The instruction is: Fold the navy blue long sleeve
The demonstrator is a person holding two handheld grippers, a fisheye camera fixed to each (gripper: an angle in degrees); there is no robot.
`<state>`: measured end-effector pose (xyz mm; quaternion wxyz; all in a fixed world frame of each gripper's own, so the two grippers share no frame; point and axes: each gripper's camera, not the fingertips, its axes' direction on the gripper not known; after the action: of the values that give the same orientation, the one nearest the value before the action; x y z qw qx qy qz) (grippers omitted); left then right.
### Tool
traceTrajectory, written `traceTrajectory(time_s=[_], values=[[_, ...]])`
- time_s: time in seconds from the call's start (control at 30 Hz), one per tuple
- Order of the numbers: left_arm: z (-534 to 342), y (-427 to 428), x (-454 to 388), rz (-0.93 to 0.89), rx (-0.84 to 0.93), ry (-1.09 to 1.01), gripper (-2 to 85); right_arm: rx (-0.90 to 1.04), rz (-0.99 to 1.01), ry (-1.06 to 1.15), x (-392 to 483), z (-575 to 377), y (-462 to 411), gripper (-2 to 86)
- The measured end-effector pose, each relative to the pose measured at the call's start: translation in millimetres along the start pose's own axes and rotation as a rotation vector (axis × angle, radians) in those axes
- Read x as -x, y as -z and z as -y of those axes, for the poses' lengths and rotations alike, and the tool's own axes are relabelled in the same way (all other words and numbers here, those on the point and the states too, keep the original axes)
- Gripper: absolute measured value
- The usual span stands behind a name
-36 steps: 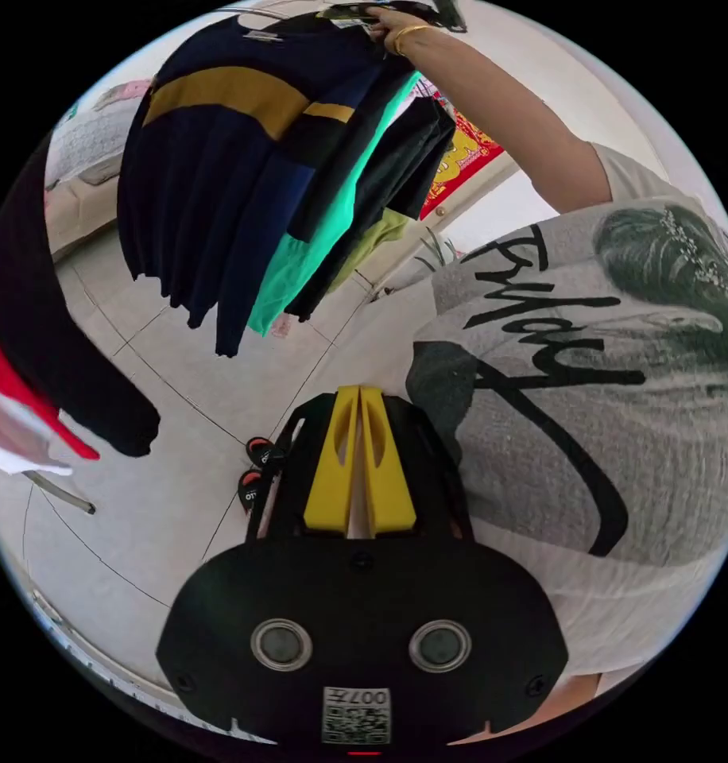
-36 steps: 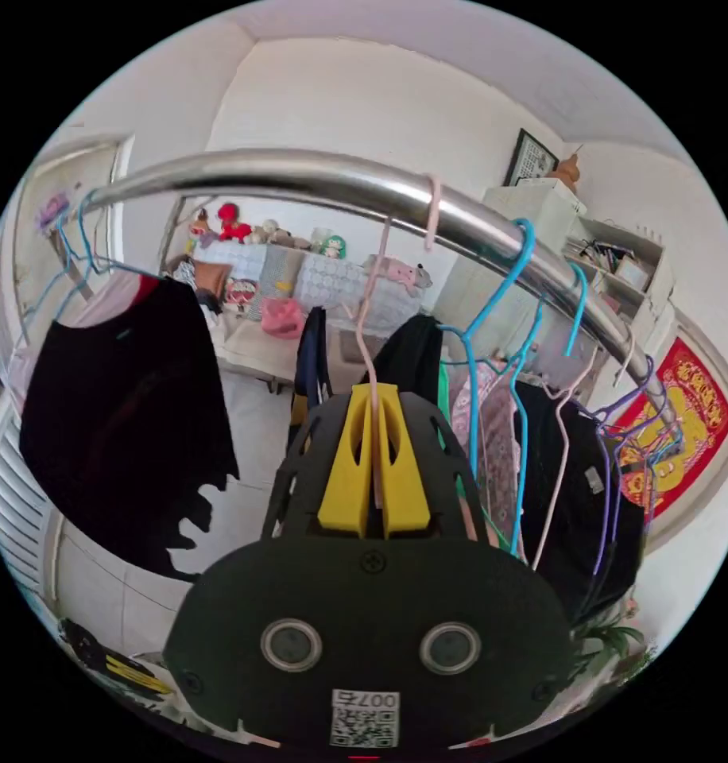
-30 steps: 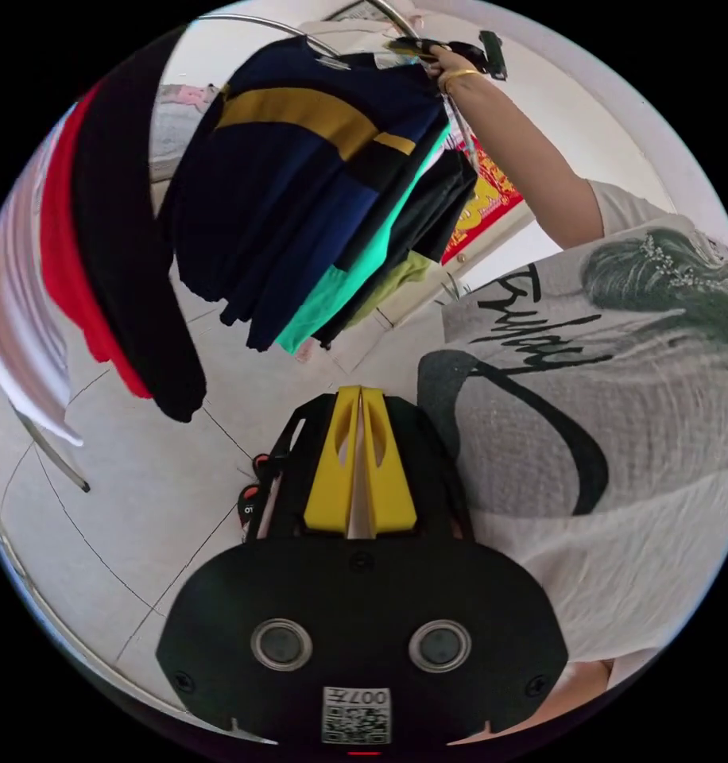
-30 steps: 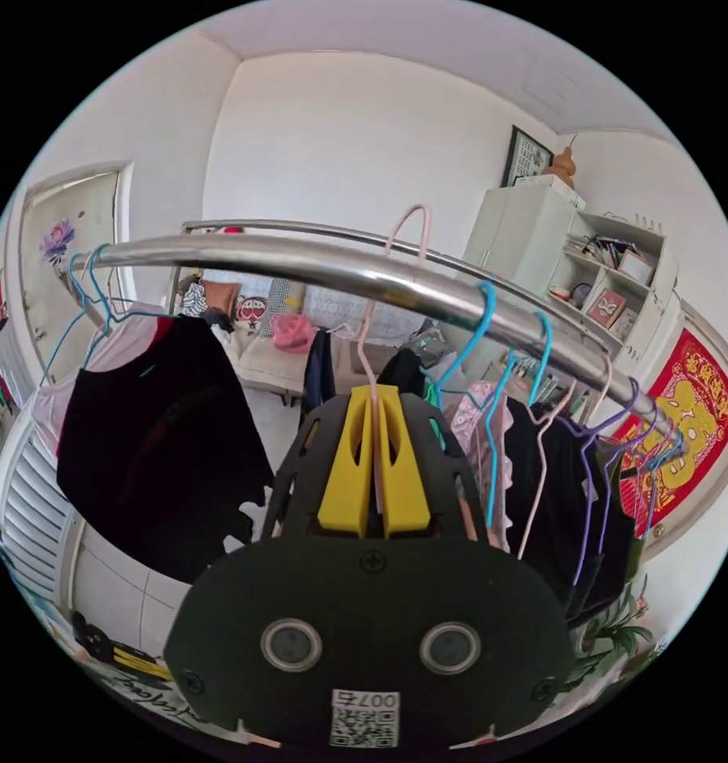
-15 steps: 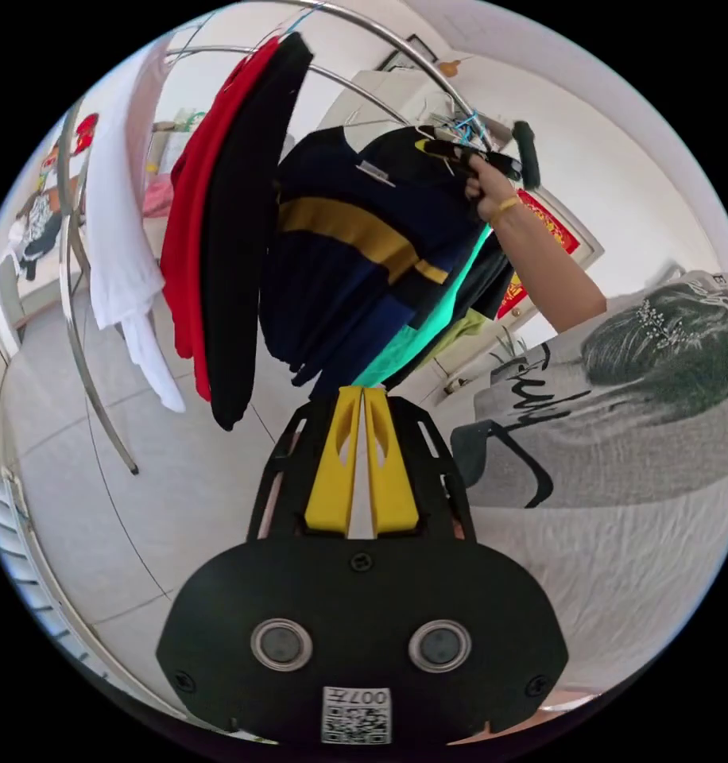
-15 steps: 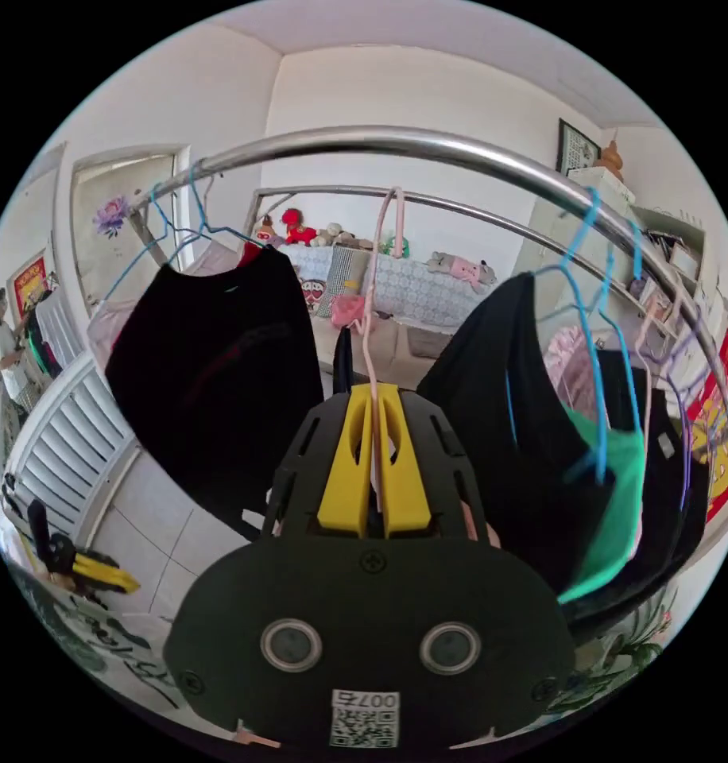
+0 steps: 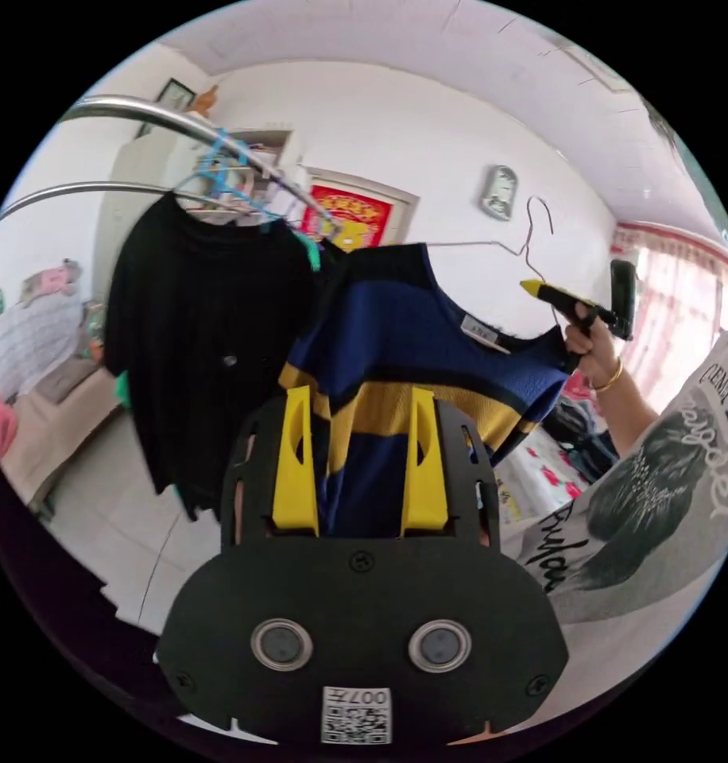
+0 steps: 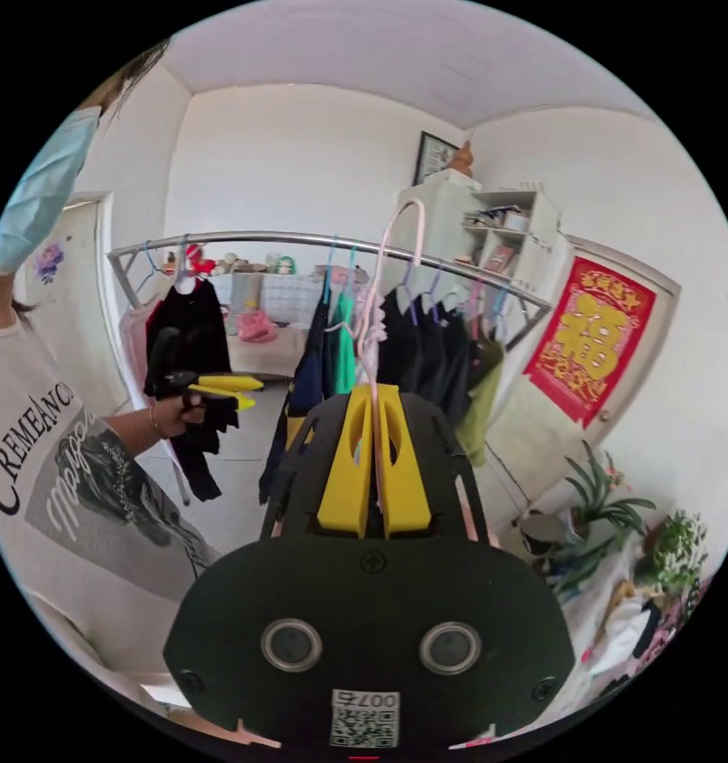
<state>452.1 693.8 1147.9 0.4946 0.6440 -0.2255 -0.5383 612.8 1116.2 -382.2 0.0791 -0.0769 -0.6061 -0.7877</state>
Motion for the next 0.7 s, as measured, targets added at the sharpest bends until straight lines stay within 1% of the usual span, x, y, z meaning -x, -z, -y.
traceTrajectory(time_s=[0.07, 0.2, 0.33, 0.43, 0.5, 0.53, 0.6, 0.63, 0.67, 0.7], values=[[35.3, -15.1, -19.9, -0.160, -0.009, -0.061, 17.4, 0.028, -0.082, -0.010, 0.5, -4.4, 37.2, -0.3], [75.5, -31.0, -70.1, -0.279, 0.001, -0.180, 17.7, 0.118, -0.287, -0.016, 8.2, -15.8, 116.5, -0.3], [112.4, -53.3, -143.6, -0.453, 0.035, -0.338, 19.3, 0.170, -0.393, -0.044, 9.8, -26.7, 185.2, -0.3], [138.8, -67.3, -205.2, -0.561, 0.050, -0.445, 20.1, 0.170, -0.440, -0.066, 9.1, -40.2, 254.8, -0.3], [154.6, -75.0, -244.6, -0.617, 0.061, -0.502, 19.6, 0.140, -0.470, -0.094, 7.8, -58.4, 321.0, -0.3], [165.5, -80.2, -271.0, -0.661, 0.079, -0.523, 18.4, 0.132, -0.474, -0.108, 7.1, -63.7, 338.4, -0.3], [179.8, -85.8, -312.5, -0.740, 0.094, -0.569, 14.6, 0.094, -0.505, -0.176, 5.6, -87.8, 408.6, -0.3], [187.9, -89.3, -340.6, -0.816, 0.106, -0.596, 10.5, 0.087, -0.515, -0.199, 5.1, -94.3, 425.6, -0.3], [196.2, -92.7, -368.4, -0.907, 0.122, -0.609, 4.0, 0.071, -0.531, -0.251, 3.8, -108.1, 458.4, -0.3], [200.7, -93.9, -382.1, -0.952, 0.132, -0.611, 0.7, 0.069, -0.538, -0.307, 1.6, -122.9, 488.5, -0.3]])
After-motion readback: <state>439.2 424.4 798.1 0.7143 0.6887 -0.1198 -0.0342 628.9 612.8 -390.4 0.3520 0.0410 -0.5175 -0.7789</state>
